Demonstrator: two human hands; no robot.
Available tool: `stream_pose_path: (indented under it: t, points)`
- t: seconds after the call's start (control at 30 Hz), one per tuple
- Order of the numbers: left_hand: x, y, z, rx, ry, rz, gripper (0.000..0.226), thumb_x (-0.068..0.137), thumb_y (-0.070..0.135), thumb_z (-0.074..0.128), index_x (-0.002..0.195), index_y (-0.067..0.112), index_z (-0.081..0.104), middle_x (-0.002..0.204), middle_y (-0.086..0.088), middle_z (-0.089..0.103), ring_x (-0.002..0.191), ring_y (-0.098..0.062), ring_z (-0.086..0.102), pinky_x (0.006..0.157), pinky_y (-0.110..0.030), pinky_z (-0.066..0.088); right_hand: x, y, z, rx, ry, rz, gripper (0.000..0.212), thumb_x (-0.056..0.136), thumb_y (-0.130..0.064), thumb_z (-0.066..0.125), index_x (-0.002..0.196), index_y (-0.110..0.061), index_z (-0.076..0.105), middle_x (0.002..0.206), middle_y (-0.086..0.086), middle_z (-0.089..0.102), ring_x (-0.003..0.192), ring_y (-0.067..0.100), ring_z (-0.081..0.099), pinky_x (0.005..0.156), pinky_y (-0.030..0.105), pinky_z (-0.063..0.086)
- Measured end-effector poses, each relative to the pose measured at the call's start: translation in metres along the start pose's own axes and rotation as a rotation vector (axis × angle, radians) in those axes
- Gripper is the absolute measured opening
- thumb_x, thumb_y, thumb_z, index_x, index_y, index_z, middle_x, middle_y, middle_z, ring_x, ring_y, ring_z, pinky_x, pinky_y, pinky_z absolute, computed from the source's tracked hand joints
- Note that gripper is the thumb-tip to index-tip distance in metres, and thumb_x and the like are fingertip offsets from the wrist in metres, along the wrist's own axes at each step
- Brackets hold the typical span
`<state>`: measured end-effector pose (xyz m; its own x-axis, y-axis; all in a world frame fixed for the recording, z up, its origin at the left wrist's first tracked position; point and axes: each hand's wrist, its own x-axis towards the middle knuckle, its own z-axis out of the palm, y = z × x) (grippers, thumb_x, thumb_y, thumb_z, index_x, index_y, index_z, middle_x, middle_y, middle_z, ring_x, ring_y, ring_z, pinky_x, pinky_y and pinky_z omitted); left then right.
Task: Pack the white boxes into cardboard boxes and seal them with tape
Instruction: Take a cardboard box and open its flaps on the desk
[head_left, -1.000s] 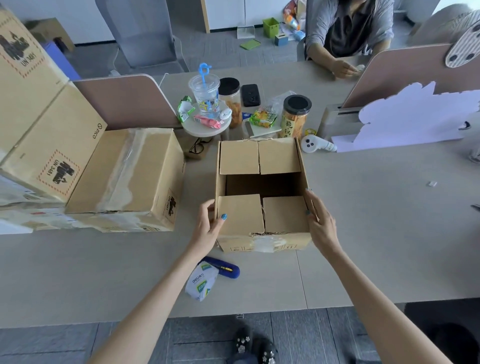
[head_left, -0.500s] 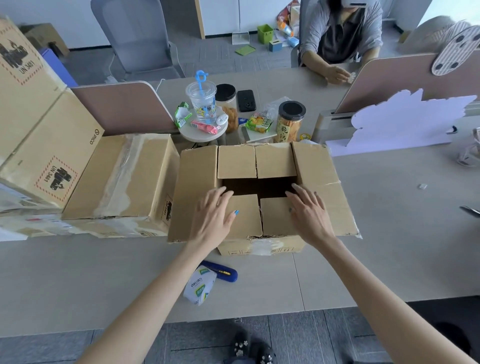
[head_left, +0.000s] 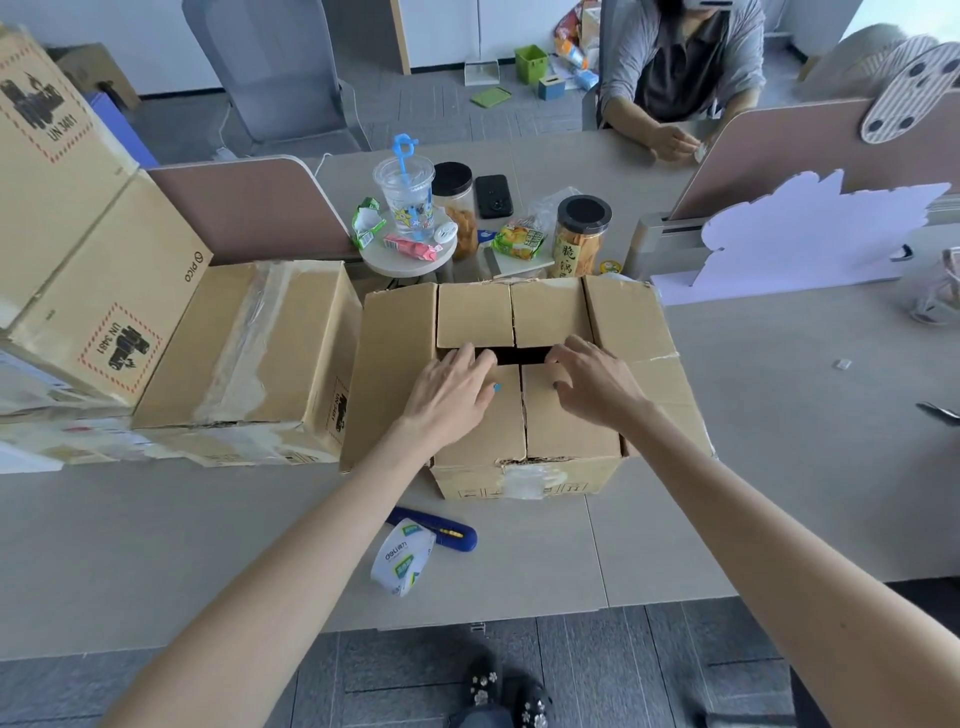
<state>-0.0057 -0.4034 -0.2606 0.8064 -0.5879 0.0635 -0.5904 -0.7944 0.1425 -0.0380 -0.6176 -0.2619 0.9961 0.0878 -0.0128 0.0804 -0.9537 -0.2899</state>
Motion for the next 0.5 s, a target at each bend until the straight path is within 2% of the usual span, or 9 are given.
stream_pose_path:
  t: [0.07,0.13,0.23,0.33,0.43,0.5]
  points:
    - [-0.006,0.003,-0.014,-0.007,0.073,0.036,0.023,0.1,0.025,0.049,0.12,0.013,0.052,0.11,-0.006,0.056,0.094,-0.022,0.06,0.084,-0.036,0.045,-0.007,-0.007,-0.017,0.017,0.099,0.005,0.025,0.091,-0.017,0.056,0.115,-0.017,0.063,0.11,0.002,0.059,0.097,0.026,0.059,0.069,0.03,0.036]
    - [-0.014,0.006,-0.028,-0.03,0.126,0.057,0.015,0.1,0.021,0.052,0.112,0.013,0.055,0.103,-0.002,0.059,0.081,-0.019,0.061,0.072,-0.03,0.044,-0.017,-0.016,-0.035,0.014,0.154,0.001,0.014,0.092,-0.019,0.055,0.099,-0.02,0.067,0.099,-0.001,0.062,0.084,0.026,0.061,0.061,0.029,0.036]
    - [-0.03,0.013,-0.043,-0.133,0.148,0.077,0.002,0.098,0.017,0.055,0.099,0.017,0.056,0.094,0.006,0.059,0.067,-0.013,0.054,0.06,-0.032,0.051,-0.038,-0.029,-0.054,0.025,0.163,-0.014,0.02,0.095,-0.024,0.051,0.084,-0.016,0.065,0.083,0.0,0.064,0.074,0.03,0.059,0.057,0.03,0.04]
    - [-0.051,0.021,-0.056,-0.21,0.103,0.091,0.004,0.096,0.019,0.058,0.093,0.022,0.057,0.092,0.01,0.062,0.071,-0.012,0.057,0.063,-0.03,0.05,-0.061,-0.039,-0.072,0.05,0.053,0.005,0.025,0.097,-0.03,0.05,0.081,-0.017,0.065,0.076,0.001,0.063,0.07,0.028,0.056,0.061,0.032,0.045]
    - [-0.079,0.029,-0.061,-0.226,0.035,0.122,0.01,0.097,0.029,0.058,0.088,0.025,0.06,0.087,0.013,0.062,0.071,-0.011,0.059,0.063,-0.028,0.048,-0.081,-0.044,-0.079,0.122,-0.157,0.001,0.016,0.092,-0.022,0.055,0.087,-0.022,0.069,0.082,-0.006,0.066,0.077,0.017,0.059,0.069,0.032,0.052]
    - [-0.098,0.034,-0.056,-0.238,-0.006,0.127,0.016,0.097,0.034,0.055,0.083,0.028,0.06,0.082,0.013,0.06,0.069,-0.009,0.058,0.061,-0.028,0.048,-0.09,-0.044,-0.071,0.139,-0.282,0.006,0.014,0.089,-0.018,0.058,0.089,-0.024,0.069,0.086,-0.01,0.067,0.079,0.01,0.06,0.068,0.027,0.053]
